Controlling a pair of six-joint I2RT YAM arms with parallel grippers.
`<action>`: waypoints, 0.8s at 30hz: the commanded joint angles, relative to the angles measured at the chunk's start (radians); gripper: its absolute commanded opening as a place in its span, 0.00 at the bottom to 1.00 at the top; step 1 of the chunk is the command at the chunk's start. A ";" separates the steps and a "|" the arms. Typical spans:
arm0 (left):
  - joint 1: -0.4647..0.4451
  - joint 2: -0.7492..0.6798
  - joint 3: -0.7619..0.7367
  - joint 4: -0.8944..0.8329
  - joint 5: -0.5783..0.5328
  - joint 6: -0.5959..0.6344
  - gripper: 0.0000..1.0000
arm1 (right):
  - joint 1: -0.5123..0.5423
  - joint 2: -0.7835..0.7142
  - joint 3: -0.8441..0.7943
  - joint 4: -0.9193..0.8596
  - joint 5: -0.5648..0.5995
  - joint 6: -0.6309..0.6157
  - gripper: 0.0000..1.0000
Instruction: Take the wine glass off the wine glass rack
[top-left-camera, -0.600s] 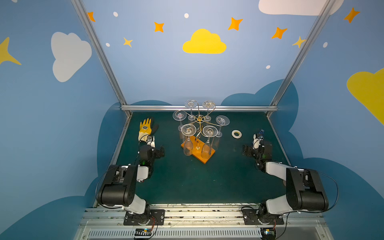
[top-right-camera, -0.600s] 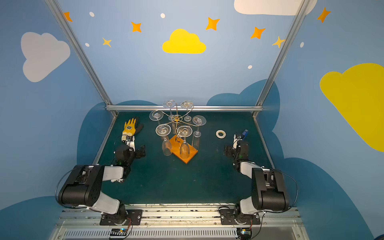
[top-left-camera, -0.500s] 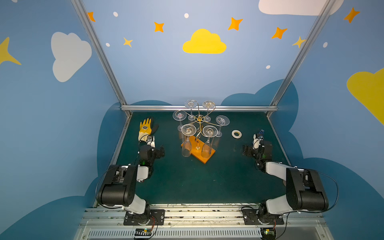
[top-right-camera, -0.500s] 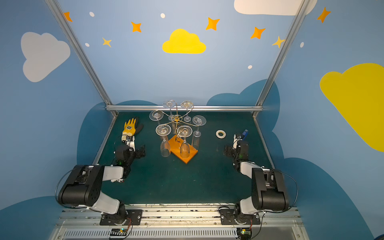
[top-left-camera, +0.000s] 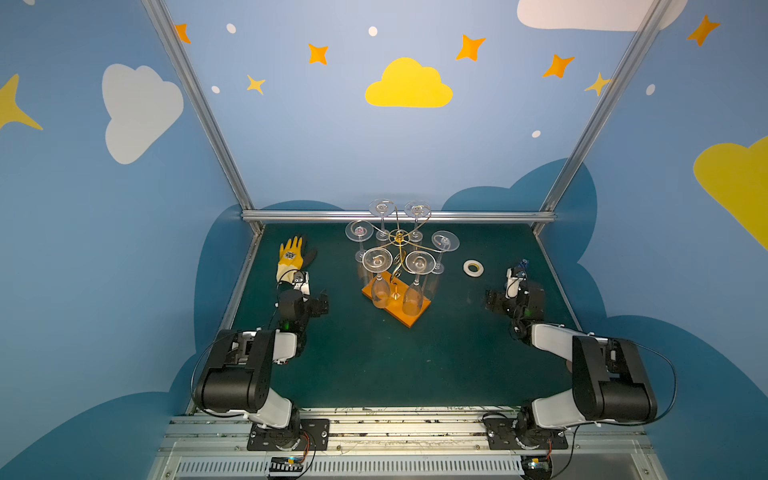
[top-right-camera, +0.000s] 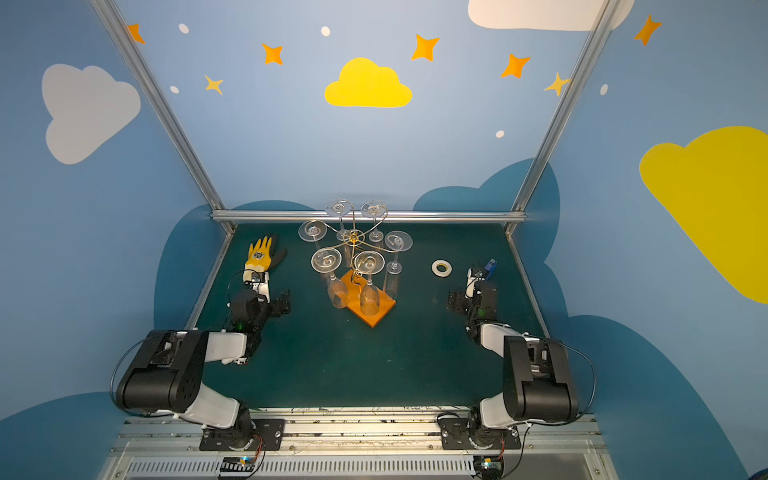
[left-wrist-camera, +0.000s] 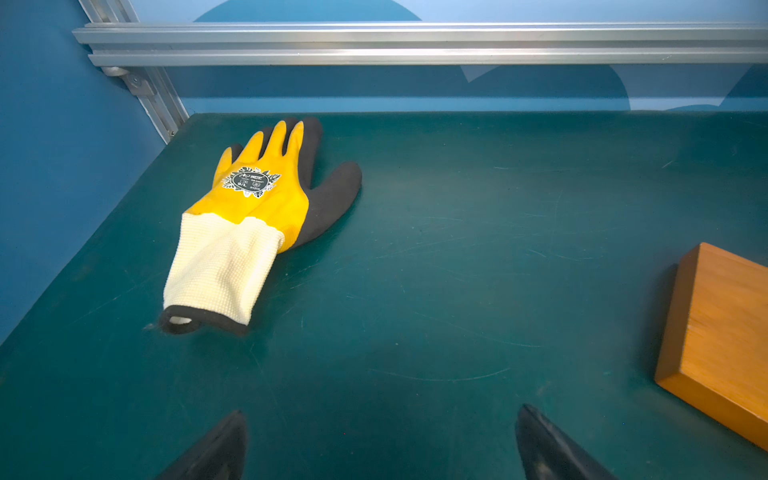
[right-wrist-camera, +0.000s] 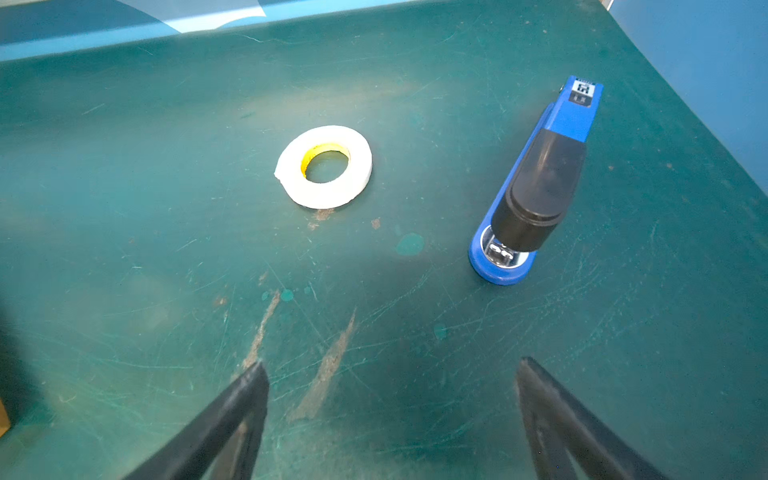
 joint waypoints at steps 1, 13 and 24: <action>0.003 -0.005 0.016 -0.014 0.012 0.000 0.99 | 0.005 -0.010 0.015 -0.010 0.003 0.004 0.91; 0.005 -0.030 0.018 -0.001 0.002 -0.002 0.99 | 0.003 -0.026 0.010 -0.004 0.011 -0.002 0.91; 0.003 -0.642 0.357 -0.935 0.192 -0.219 0.99 | 0.035 -0.518 0.217 -0.476 -0.180 0.121 0.91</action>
